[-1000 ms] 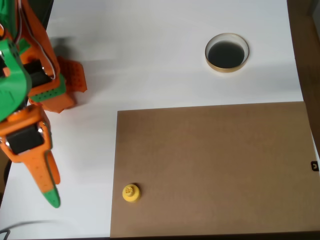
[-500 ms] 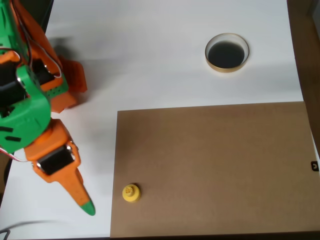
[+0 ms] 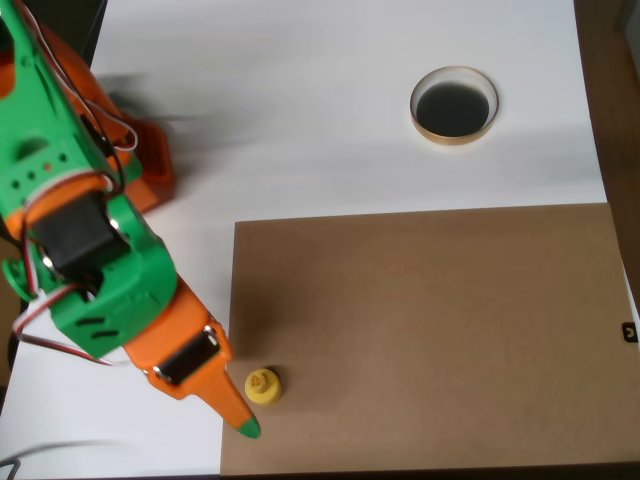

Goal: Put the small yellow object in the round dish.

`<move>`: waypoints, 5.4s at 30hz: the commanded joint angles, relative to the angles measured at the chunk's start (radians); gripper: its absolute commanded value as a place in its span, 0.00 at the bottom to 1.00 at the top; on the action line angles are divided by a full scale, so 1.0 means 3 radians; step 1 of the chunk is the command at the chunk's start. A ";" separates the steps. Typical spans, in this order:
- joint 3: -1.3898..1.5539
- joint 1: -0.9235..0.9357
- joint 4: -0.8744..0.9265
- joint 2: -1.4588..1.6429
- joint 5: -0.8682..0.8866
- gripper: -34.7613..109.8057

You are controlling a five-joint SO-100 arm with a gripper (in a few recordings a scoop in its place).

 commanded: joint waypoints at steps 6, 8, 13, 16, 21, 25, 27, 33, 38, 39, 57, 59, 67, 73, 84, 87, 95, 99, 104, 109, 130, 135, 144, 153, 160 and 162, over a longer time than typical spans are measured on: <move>-0.0358 -0.0215 0.0020 -0.0317 -0.0015 0.45; -0.0358 -0.0256 -0.0010 -0.0373 0.0000 0.45; -0.0358 -0.0302 -0.0061 -0.0481 0.0041 0.43; -0.0343 -0.0297 -0.0118 -0.0562 0.0041 0.43; -0.0332 -0.0251 -0.0210 -0.0706 0.0020 0.43; -0.0337 -0.0240 -0.0266 -0.0747 0.0020 0.40; -0.0358 -0.0235 -0.0271 -0.0782 0.0026 0.39; -0.0414 -0.0235 -0.0286 -0.0869 0.0026 0.38; -0.0450 -0.0225 -0.0317 -0.0941 0.0020 0.34; -0.0465 -0.0225 -0.0317 -0.0951 0.0020 0.33; -0.1304 -0.0343 0.0256 -0.1064 -0.0225 0.24; -0.1447 -0.0430 0.0368 -0.1064 -0.0266 0.24; -0.1687 -0.1028 0.0598 -0.1064 -0.0297 0.24; -0.1718 -0.1708 0.0649 -0.1064 -0.0230 0.24; -0.2081 -0.2598 0.0726 -0.1268 -0.0225 0.24; -0.2194 -0.2802 0.0736 -0.1406 -0.0199 0.24; -0.2761 -0.3313 0.0818 -0.1779 0.0005 0.24; -0.3359 -0.3549 0.1038 -0.2091 0.0087 0.24; -0.3625 -0.3830 0.1145 -0.2214 0.0174 0.24; -0.3641 -0.3907 0.1166 -0.2229 0.0240 0.24; -0.3630 -0.4147 0.1069 -0.2541 0.0322 0.24; -0.3605 -0.4091 0.1053 -0.2598 0.0307 0.26; -0.3605 -0.4065 0.1130 -0.2546 0.0240 0.37; -0.3503 -0.3876 0.1207 -0.2229 -0.0015 0.42; -0.2301 -0.3457 0.0977 -0.1181 -0.0578 0.43; -0.1866 -0.3319 0.0879 -0.0849 -0.0675 0.43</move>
